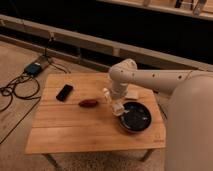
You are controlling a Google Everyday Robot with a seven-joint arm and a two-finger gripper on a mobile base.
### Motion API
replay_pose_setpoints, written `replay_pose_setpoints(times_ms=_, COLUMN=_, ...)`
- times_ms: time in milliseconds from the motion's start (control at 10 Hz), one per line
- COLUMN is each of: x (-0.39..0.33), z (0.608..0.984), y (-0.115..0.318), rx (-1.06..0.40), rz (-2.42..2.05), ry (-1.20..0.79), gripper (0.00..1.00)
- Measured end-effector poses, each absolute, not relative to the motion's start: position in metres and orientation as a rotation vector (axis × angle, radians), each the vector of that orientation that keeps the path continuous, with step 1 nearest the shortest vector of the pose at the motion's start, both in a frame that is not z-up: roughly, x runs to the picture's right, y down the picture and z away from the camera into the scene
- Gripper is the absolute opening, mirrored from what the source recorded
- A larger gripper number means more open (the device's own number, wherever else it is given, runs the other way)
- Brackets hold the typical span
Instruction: Place the bottle in the ceramic bowl
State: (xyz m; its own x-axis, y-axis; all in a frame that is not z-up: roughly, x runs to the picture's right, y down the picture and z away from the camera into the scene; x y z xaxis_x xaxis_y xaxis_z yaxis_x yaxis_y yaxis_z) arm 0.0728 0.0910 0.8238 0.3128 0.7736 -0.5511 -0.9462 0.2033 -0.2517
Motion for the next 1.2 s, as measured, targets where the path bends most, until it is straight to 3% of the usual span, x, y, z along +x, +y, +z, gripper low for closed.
replay_pose_setpoints(times_ms=1000, x=0.161, z=0.824, y=0.121, rx=-0.524, rz=1.413, ry=0.444, gripper=0.01)
replay_pose_setpoints(times_ms=1200, x=0.168, z=0.825, y=0.125, rx=-0.517, rz=1.434, ry=0.445, gripper=0.15)
